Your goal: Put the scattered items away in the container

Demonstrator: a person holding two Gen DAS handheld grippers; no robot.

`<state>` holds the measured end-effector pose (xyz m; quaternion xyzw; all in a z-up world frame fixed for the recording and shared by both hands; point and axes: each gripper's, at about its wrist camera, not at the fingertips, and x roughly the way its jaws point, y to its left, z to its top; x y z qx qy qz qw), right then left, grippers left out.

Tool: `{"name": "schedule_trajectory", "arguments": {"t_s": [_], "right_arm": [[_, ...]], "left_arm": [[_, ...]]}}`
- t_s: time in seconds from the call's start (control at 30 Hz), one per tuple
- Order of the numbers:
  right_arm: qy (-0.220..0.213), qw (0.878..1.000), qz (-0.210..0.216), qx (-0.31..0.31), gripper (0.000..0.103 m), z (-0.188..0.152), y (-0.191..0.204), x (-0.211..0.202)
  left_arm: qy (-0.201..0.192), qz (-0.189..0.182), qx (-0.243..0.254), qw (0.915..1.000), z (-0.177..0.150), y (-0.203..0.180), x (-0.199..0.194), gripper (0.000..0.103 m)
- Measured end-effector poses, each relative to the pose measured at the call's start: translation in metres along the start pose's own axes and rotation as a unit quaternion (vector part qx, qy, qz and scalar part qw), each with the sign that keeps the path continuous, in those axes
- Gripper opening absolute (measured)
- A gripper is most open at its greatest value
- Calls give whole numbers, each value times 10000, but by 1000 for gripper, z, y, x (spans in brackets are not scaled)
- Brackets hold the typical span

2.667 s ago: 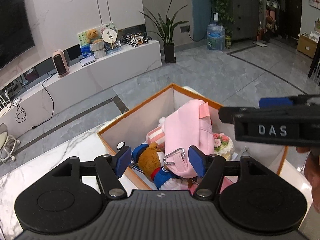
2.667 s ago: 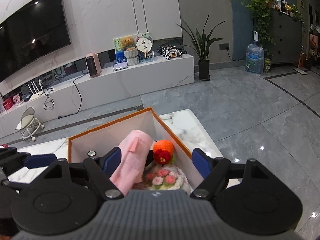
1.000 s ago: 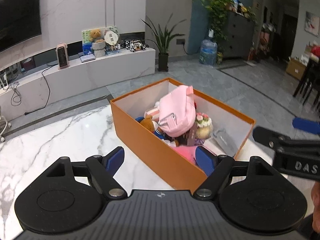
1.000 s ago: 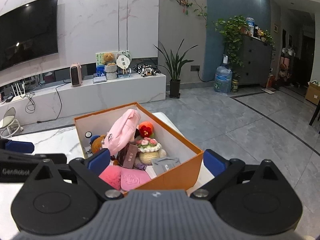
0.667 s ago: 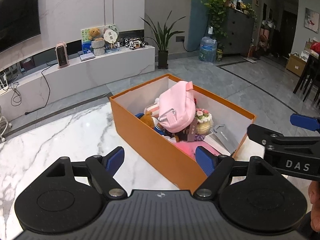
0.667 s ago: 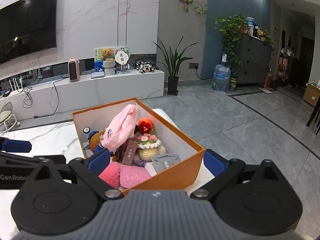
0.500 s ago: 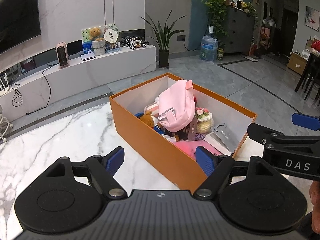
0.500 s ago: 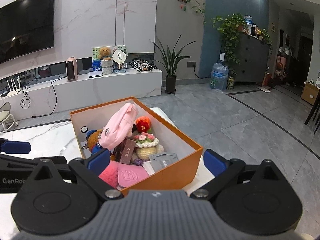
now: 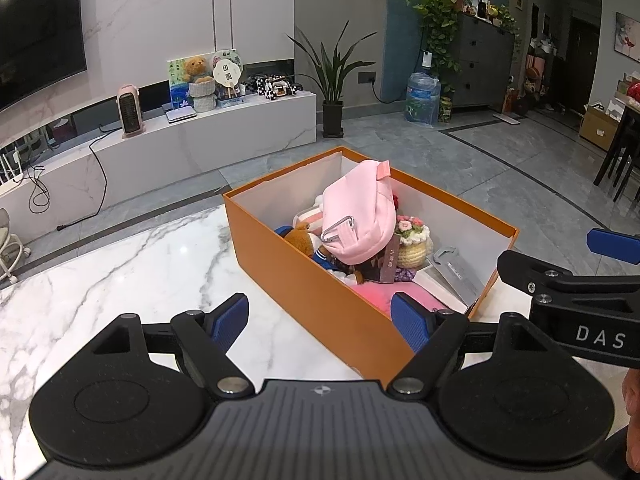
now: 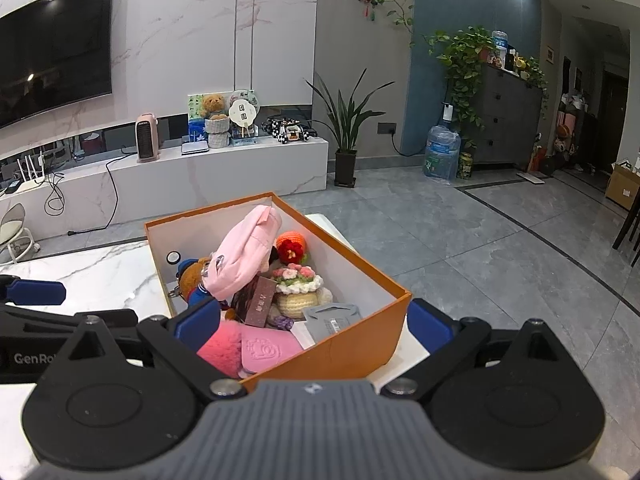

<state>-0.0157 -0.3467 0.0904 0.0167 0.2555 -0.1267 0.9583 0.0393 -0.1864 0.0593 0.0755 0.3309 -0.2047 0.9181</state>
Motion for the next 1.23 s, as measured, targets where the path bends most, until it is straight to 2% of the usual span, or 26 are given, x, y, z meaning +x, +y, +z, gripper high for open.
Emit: {"name": "schedule_trajectory", "arguments": {"t_s": [1.23], "right_arm": [[-16, 10000, -26, 16, 101, 2, 2, 0]], "left_arm": [[-69, 72, 58, 9999, 1, 3, -1, 92]]}}
